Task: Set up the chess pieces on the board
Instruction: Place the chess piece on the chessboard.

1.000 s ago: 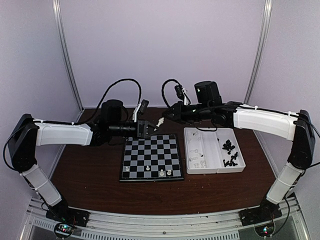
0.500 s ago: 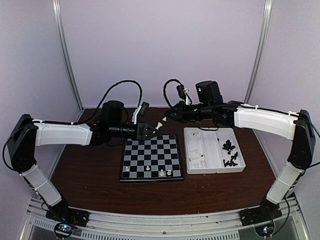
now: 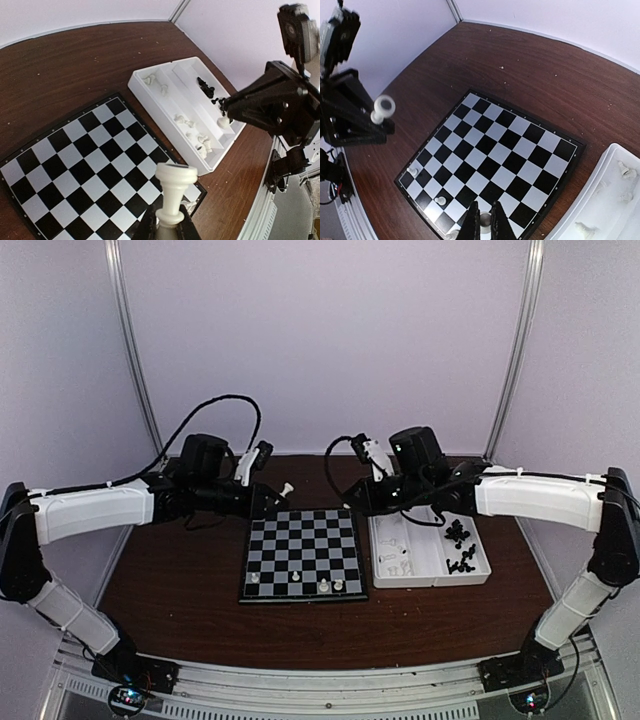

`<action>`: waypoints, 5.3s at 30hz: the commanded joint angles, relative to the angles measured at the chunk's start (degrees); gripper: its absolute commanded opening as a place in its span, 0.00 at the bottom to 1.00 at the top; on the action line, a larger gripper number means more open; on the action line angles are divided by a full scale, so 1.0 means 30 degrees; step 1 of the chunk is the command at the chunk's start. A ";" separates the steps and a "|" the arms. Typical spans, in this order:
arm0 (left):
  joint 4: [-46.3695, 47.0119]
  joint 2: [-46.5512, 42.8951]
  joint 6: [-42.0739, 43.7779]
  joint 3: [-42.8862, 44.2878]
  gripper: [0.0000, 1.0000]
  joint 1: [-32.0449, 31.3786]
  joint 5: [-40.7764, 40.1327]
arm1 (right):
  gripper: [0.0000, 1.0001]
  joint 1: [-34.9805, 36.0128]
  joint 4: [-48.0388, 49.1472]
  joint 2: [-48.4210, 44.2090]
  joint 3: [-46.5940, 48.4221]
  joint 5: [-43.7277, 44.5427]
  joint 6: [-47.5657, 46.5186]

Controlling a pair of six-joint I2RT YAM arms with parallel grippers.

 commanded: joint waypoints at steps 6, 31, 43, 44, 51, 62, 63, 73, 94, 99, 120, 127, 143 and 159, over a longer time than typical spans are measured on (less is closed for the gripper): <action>-0.1126 -0.0922 0.0994 -0.0061 0.00 0.0680 -0.1227 | 0.00 0.1239 0.4387 0.1626 -0.1721 -0.0501 -0.2780; -0.3819 -0.2948 0.0772 -0.0676 0.00 0.1709 -0.4994 | 0.01 0.5384 0.6439 0.6799 0.0531 -0.0043 -0.3680; -0.3556 -0.3100 0.0783 -0.0919 0.00 0.1724 -0.4696 | 0.00 0.5052 0.6309 0.5804 -0.0774 0.1601 -0.4093; -0.3496 -0.3075 0.0768 -0.0926 0.00 0.1724 -0.4693 | 0.00 0.4949 0.6308 0.5716 -0.0958 0.1622 -0.4090; -0.3417 -0.2925 0.0802 -0.0847 0.00 0.1726 -0.4514 | 0.00 0.4492 0.6193 0.5545 -0.1782 0.1839 -0.4177; -0.3420 -0.2807 0.0755 -0.0839 0.00 0.1724 -0.4353 | 0.00 0.4228 0.6137 0.6173 -0.1829 0.1785 -0.4207; -0.3432 -0.2807 0.0754 -0.0839 0.00 0.1724 -0.4361 | 0.00 0.4228 0.6133 0.6205 -0.1829 0.1714 -0.4211; -0.3373 -0.2690 0.0783 -0.0837 0.00 0.1724 -0.4292 | 0.00 0.4227 0.6052 0.6696 -0.1829 0.1532 -0.4002; -0.3346 -0.2749 0.0824 -0.0911 0.00 0.1724 -0.4343 | 0.01 0.4257 0.5825 0.7243 -0.1749 0.1195 -0.3795; -0.3304 -0.2748 0.0816 -0.0898 0.00 0.1724 -0.4297 | 0.07 0.4256 0.5730 0.7153 -0.1687 0.1176 -0.3841; -0.3301 -0.2778 0.0878 -0.0883 0.00 0.1724 -0.4260 | 0.19 0.4257 0.5146 0.6002 -0.1319 0.1769 -0.4030; -0.3095 -0.2634 0.0871 -0.0839 0.00 0.1724 -0.3962 | 0.25 0.4198 0.4294 0.4767 -0.0844 0.1980 -0.4176; -0.6880 0.1244 0.1712 0.3201 0.00 0.1724 0.1593 | 0.27 0.1298 0.3554 0.0415 -0.2420 -0.0102 -0.1136; -2.4485 0.7618 0.5868 1.4378 0.00 0.0032 -0.3800 | 0.27 0.0814 0.2555 0.0179 -0.2086 -0.1784 -0.0442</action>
